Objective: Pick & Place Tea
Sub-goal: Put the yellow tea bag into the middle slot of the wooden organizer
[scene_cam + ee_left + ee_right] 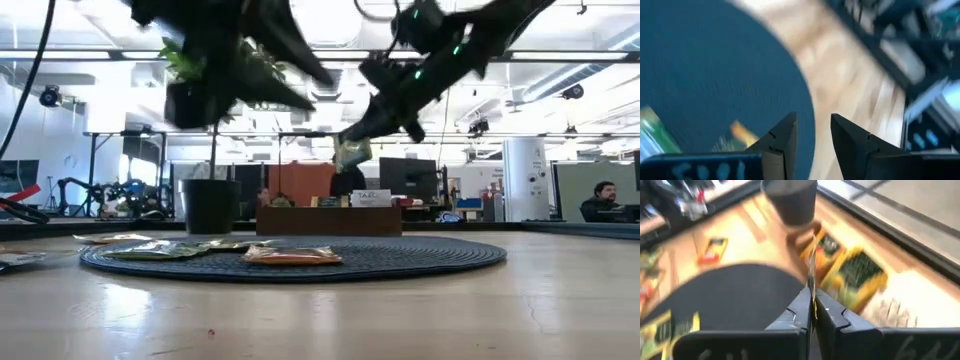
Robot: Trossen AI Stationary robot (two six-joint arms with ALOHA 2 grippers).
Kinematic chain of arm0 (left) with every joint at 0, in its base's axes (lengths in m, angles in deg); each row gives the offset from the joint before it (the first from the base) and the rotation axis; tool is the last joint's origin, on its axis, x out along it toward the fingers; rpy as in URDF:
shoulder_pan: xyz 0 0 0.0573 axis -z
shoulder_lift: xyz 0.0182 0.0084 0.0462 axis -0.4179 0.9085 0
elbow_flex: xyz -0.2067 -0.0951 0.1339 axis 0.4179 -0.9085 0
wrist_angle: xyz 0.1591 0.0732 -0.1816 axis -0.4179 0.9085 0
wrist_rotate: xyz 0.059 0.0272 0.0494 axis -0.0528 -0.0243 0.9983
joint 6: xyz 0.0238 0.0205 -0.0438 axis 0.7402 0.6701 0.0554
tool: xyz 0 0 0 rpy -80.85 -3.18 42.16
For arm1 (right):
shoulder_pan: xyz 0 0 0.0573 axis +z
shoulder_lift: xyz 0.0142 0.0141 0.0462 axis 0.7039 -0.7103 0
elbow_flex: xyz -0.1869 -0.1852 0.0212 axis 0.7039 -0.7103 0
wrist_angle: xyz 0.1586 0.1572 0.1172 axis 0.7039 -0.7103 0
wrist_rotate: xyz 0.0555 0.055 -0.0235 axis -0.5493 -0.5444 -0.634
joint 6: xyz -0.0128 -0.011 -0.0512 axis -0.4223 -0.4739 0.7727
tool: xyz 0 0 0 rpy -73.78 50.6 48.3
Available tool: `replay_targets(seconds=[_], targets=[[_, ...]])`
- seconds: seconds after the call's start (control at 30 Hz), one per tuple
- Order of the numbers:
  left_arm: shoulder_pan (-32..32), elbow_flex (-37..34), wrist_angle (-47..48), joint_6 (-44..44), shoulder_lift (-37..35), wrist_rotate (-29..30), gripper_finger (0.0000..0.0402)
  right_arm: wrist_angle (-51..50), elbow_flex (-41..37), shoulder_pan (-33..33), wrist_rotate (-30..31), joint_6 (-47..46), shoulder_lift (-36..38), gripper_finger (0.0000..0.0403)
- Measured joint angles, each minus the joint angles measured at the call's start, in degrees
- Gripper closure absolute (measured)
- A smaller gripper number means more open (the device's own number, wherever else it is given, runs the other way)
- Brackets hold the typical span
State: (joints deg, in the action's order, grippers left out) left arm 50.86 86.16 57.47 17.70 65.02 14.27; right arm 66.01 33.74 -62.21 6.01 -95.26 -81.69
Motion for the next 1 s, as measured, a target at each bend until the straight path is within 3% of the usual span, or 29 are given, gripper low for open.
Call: replay_targets(seconds=[0.13, 0.3, 0.6, 1.0], targets=[[-1.1, 0.0, 1.1, 2.2, -6.6, 5.5, 0.0307, 3.0, 2.0, -7.5, -8.6, 3.2, -5.5, 0.0395], [-1.8, -0.1, 4.1, 2.5, -12.4, 11.1, 0.0307, 3.9, 8.4, -10.4, -14.3, 8.3, -12.9, 0.0395], [-1.9, -0.7, 9.7, 1.6, -19.3, 17.4, 0.0307, 1.5, 15.2, -10.8, -14.9, 10.1, -21.4, 0.0395], [-4.1, -5.3, 10.8, 6.6, -29.3, 17.8, 0.0307, 2.4, 13.6, -11.7, -10.9, 13.3, -21.9, 0.0394]])
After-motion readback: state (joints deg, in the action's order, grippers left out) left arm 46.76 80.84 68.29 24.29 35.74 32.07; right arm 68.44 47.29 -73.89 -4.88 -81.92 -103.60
